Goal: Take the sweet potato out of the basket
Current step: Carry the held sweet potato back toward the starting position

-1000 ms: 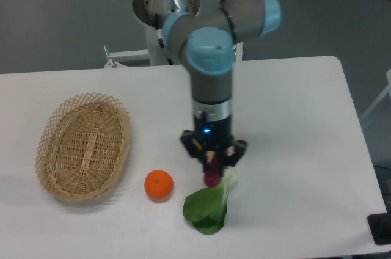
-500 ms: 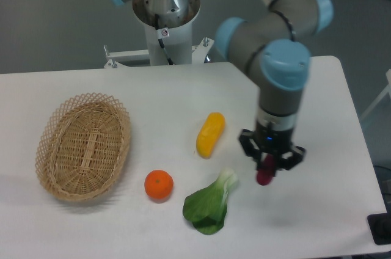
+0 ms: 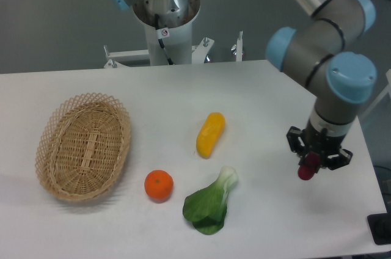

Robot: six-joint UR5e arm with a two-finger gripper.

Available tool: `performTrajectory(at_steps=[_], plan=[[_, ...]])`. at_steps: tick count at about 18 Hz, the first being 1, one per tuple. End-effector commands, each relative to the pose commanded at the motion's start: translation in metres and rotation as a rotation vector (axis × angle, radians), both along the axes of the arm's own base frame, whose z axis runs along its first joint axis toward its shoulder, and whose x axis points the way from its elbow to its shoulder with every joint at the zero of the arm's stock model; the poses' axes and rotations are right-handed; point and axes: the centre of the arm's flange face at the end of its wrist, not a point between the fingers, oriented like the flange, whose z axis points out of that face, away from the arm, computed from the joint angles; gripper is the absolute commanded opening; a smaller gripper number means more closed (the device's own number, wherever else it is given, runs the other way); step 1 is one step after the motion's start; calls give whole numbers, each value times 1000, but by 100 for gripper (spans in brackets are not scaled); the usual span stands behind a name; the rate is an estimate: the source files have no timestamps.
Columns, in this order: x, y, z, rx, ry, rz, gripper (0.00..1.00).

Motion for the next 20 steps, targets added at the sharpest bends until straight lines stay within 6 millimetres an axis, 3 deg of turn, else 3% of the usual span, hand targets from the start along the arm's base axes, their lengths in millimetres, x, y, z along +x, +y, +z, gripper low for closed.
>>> performTrajectory(at_steps=[7,12,20], plan=[[-7,1,5,-6,-11,-23,14],[-25,-12,9,7,-1,1,14],[-27,-11,5,-1,4,0,14]])
